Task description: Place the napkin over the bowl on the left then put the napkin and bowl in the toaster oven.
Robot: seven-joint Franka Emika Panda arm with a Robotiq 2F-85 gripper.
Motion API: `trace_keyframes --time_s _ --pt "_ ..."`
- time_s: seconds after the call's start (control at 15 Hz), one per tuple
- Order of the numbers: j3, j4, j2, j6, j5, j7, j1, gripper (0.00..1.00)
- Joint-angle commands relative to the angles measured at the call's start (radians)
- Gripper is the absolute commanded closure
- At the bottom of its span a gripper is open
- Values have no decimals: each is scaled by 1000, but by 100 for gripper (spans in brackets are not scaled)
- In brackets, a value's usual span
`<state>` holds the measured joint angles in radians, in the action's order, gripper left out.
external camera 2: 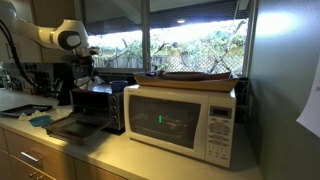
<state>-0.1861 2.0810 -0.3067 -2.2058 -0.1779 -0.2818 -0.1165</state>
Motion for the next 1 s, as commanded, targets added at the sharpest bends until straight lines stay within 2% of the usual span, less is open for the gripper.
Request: trace_keyframes --time_s 0.0,0.33,0.53,0.93 --pt "3 111 -107 29 -24 -18 -16 99" --pt "23 254 -216 42 -132 29 -62 99" --pt "49 323 -269 82 -210 107 -97 99" --pt "37 409 -287 55 -247 51 -72 99"
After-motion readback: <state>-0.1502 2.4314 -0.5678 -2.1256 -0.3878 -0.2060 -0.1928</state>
